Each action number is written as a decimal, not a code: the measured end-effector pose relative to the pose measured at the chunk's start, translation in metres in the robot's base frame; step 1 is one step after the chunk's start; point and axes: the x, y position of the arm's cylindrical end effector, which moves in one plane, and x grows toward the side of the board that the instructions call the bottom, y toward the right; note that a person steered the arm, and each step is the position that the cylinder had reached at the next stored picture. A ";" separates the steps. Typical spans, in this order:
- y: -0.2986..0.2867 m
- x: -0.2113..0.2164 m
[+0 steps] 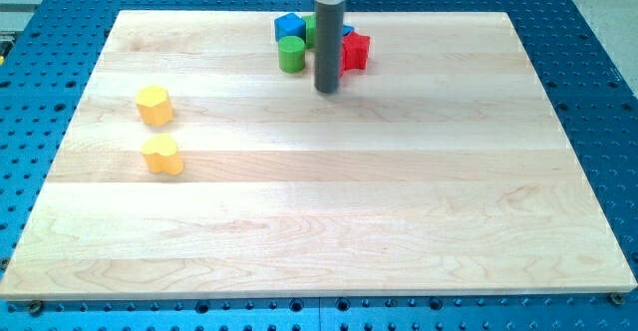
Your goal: Push the heart left beside the green circle
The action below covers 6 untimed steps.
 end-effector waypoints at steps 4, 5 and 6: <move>-0.184 0.148; -0.174 0.111; -0.153 0.049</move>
